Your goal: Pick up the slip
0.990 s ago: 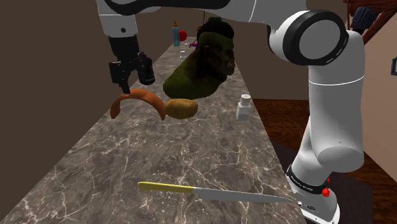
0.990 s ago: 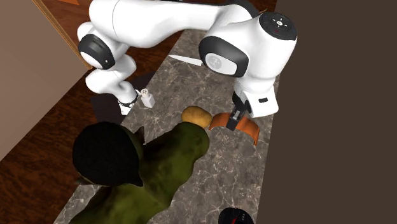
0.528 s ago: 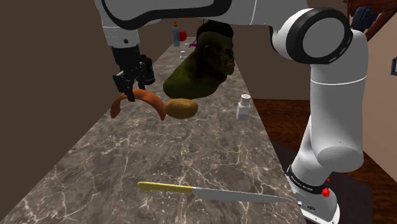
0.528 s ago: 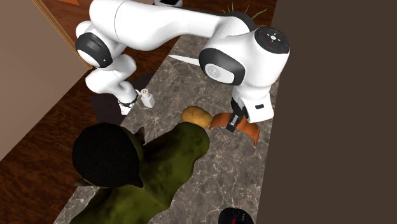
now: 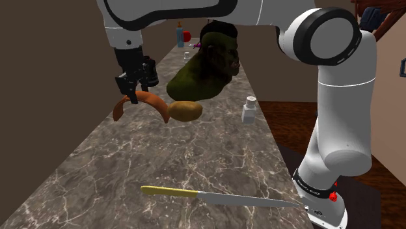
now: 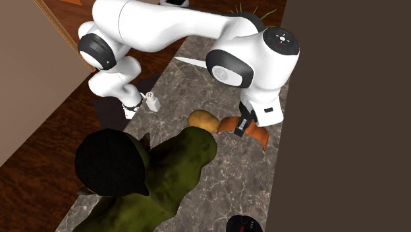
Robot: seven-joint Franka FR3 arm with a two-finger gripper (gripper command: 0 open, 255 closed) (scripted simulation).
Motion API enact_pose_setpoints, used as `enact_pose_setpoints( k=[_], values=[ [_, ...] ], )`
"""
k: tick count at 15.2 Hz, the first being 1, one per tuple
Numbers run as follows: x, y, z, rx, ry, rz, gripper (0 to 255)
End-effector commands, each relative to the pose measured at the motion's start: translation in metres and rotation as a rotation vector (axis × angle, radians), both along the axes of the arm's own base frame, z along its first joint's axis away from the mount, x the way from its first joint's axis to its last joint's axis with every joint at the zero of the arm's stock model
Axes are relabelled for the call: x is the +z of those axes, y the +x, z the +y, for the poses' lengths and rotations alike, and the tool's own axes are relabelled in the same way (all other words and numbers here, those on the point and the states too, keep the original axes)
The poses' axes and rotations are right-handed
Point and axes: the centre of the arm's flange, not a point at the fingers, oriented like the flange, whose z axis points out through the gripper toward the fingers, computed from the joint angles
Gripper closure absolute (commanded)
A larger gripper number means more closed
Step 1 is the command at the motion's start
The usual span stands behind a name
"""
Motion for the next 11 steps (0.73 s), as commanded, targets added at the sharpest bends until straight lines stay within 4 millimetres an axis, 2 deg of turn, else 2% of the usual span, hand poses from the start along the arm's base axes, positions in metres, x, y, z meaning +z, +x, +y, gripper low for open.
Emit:
enact_pose_setpoints(
  k=[1,11],
  values=[
    [-0.001,0.001,0.0,-0.002,-0.002,0.003,255],
    [0.052,0.001,0.0,-0.002,-0.002,0.003,255]
  ],
)
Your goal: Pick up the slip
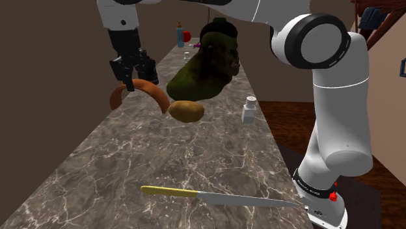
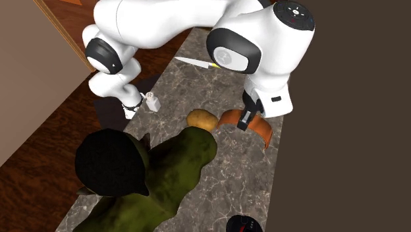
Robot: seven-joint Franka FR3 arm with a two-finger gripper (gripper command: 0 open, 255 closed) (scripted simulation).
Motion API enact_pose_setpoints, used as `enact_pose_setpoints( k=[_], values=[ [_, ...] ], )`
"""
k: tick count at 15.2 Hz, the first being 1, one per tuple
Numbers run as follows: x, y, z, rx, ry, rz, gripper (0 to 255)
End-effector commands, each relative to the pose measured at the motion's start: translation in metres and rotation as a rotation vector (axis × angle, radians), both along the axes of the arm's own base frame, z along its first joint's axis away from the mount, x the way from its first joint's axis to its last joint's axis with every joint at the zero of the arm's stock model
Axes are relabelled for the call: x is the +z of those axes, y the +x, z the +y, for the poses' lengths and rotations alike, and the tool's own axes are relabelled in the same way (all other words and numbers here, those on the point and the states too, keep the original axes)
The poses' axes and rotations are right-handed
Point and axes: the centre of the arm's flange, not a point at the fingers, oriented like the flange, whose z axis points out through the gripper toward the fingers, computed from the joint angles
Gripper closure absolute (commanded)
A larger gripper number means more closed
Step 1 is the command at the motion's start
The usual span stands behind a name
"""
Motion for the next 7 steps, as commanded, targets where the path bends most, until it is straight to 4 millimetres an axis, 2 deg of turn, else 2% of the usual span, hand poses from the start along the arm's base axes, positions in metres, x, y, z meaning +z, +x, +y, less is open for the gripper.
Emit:
enact_pose_setpoints(
  k=[1,5,7],
  values=[
    [0.012,0.0,-0.001,0.0,0.0,0.0,255],
    [0.033,0.0,-0.001,0.0,0.0,0.0,255],
    [0.033,0.0,-0.001,0.0,0.0,0.0,255]
  ],
)
